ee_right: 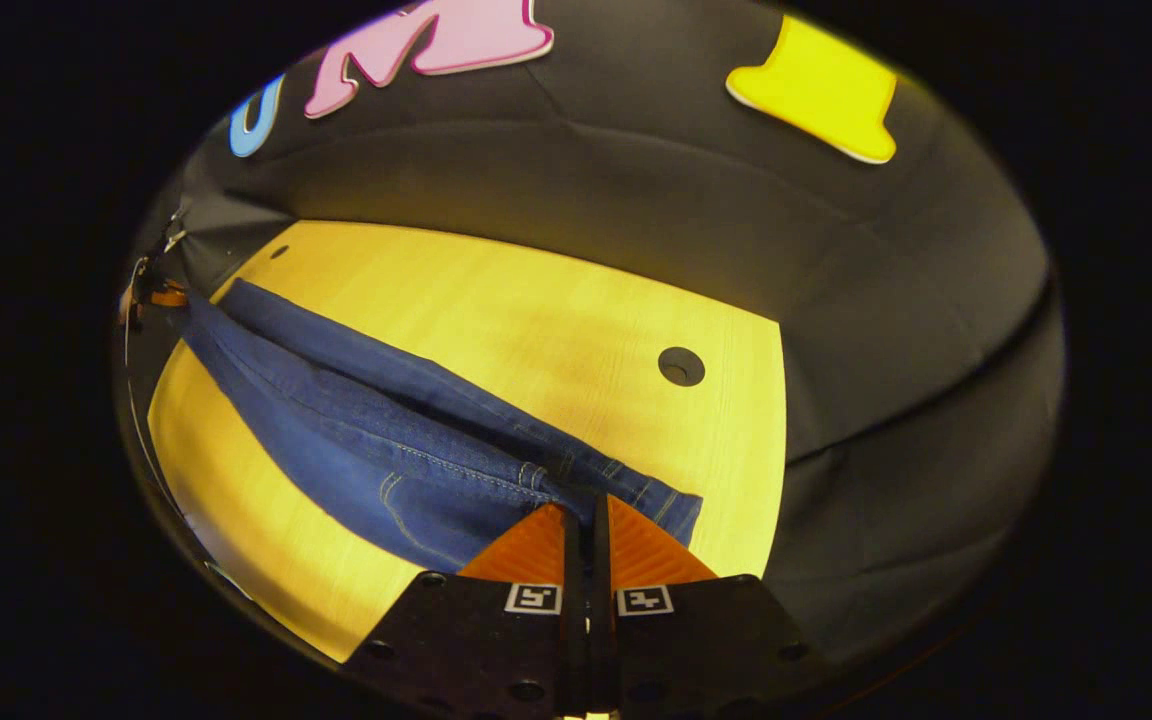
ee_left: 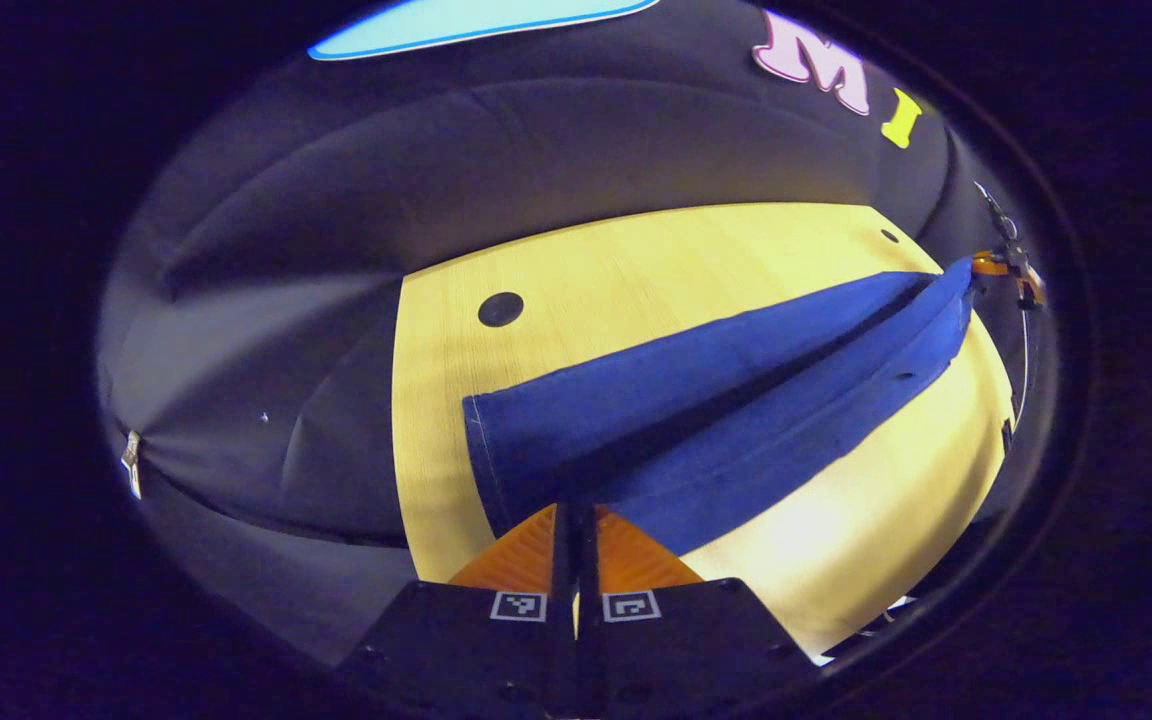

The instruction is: Grasp the waist and the cuffs of the jeans and fold them to make the two legs overlap; first hold the waist and fold one-third of the jeans toward the cuffs, then hold the cuffs and fold the remaining one-third in the same direction to finish folding.

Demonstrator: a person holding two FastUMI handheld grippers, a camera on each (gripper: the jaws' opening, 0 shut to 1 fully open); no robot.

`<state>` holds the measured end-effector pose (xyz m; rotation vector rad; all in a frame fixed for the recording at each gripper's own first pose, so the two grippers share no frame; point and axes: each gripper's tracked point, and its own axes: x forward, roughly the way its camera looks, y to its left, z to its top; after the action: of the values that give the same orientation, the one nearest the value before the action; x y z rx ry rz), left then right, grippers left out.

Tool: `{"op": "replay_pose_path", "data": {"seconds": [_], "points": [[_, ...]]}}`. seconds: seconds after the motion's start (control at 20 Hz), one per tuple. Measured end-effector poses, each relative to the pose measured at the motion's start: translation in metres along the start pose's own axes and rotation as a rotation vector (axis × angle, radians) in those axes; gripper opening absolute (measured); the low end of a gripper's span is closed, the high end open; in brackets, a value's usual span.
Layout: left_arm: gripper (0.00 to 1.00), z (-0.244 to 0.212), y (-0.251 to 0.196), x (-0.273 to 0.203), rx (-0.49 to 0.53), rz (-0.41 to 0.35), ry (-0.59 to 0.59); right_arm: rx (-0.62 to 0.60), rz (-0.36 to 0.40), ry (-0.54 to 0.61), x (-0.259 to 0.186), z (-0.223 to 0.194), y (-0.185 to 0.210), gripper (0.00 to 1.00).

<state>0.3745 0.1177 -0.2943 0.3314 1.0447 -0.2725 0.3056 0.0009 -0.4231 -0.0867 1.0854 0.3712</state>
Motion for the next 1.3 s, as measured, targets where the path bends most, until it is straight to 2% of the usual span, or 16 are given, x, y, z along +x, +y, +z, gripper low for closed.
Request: {"op": "replay_pose_path", "data": {"seconds": [0.1, 0.2, 0.25, 0.35, 0.5, 0.55, 0.6, 0.8, 1.0, 1.1, 1.3], "points": [[0.06, 0.009, 0.001, 0.023, -0.028, 0.065, -0.012, 0.022, -0.014, 0.02, 0.034, -0.003, 0.0, 0.05], [0.13, 0.017, 0.008, 0.035, -0.031, 0.119, -0.021, 0.039, -0.024, 0.002, 0.056, 0.001, 0.0, 0.05], [0.41, 0.018, 0.014, 0.04, -0.047, 0.139, -0.034, 0.056, -0.029, -0.017, 0.062, 0.006, 0.0, 0.05], [0.96, 0.033, 0.021, 0.031, -0.062, 0.176, -0.106, 0.128, -0.005, -0.057, 0.076, 0.016, 0.004, 0.12], [0.97, 0.061, 0.031, -0.003, -0.082, 0.21, -0.251, 0.24, 0.034, -0.11, 0.078, 0.04, 0.004, 0.96], [0.98, 0.071, 0.026, -0.02, -0.097, 0.198, -0.311, 0.28, 0.031, -0.134, 0.075, 0.047, 0.0, 0.93], [0.97, 0.081, 0.022, -0.037, -0.1, 0.178, -0.36, 0.313, 0.029, -0.159, 0.065, 0.054, -0.004, 0.99], [0.97, 0.094, -0.007, -0.105, -0.12, 0.105, -0.521, 0.401, -0.062, -0.271, 0.015, 0.077, -0.052, 1.0], [0.97, 0.092, -0.042, -0.156, -0.128, 0.034, -0.623, 0.613, -0.139, -0.272, -0.034, 0.048, -0.081, 0.99], [0.97, 0.079, -0.065, -0.171, -0.115, 0.005, -0.623, 0.771, -0.147, -0.243, -0.029, 0.018, -0.09, 0.99], [0.98, 0.046, -0.086, -0.183, -0.083, -0.03, -0.595, 1.087, -0.176, -0.183, 0.011, -0.007, -0.087, 0.98]]}}
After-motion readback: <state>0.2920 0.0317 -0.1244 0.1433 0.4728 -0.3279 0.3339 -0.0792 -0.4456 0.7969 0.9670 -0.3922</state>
